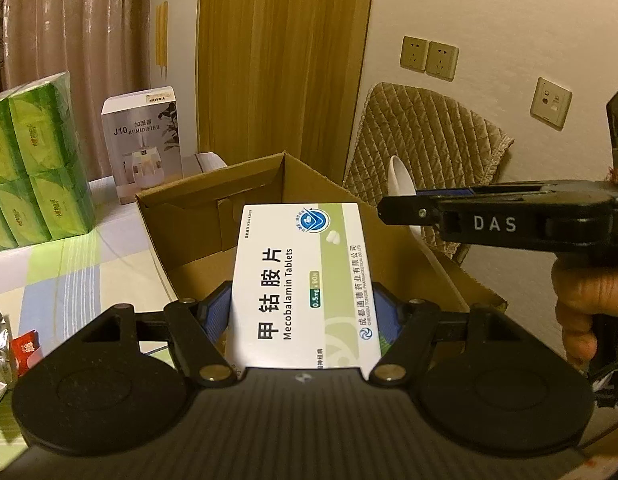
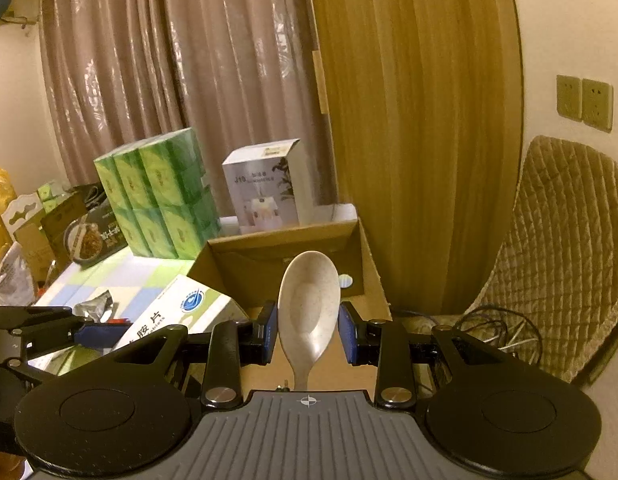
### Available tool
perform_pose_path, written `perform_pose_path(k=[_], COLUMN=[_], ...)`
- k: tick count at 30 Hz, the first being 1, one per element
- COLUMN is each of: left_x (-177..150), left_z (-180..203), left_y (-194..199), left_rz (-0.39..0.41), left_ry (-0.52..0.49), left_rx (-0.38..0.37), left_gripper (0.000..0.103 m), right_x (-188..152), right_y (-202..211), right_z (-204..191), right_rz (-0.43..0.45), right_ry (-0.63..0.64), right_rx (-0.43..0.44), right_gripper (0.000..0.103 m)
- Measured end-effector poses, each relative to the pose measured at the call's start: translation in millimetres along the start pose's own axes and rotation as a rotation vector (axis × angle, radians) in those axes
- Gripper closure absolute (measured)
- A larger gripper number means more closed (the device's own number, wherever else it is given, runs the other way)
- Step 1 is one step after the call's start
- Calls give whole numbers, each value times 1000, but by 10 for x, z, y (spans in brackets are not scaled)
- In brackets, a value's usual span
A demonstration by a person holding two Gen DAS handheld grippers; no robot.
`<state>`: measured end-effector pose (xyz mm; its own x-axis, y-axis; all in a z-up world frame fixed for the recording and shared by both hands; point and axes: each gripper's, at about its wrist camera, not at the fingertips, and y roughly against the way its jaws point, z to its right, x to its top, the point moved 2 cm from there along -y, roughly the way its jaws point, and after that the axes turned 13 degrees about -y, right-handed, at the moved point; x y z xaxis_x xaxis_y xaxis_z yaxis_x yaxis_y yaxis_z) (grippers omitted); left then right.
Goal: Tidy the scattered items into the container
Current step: 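Open the left gripper dropping the medicine box while the right gripper releases the spoon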
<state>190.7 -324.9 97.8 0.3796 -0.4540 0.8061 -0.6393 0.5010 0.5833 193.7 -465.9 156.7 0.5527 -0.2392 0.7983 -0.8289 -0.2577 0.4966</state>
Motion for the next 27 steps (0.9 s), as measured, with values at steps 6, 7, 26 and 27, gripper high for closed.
perform_pose_path(k=[6, 7, 26, 27], left_x=[-11, -18, -190, -200], left_z=[-27, -38, -283, -294], left_y=[-67, -58, 176, 187], left_rz=[-4, 0, 2, 3], left_ry=[1, -1, 23, 25], left_rx=[14, 24, 64, 65], left_gripper=[29, 28, 28, 28], right_x=[-25, -27, -40, -23], right_y=[-41, -53, -9, 6], right_z=[28, 23, -26, -29], right_rz=[-8, -9, 23, 32], right_ry=[-6, -6, -68, -72], right_rx=[-8, -8, 58, 60], right_gripper=[73, 73, 46, 39])
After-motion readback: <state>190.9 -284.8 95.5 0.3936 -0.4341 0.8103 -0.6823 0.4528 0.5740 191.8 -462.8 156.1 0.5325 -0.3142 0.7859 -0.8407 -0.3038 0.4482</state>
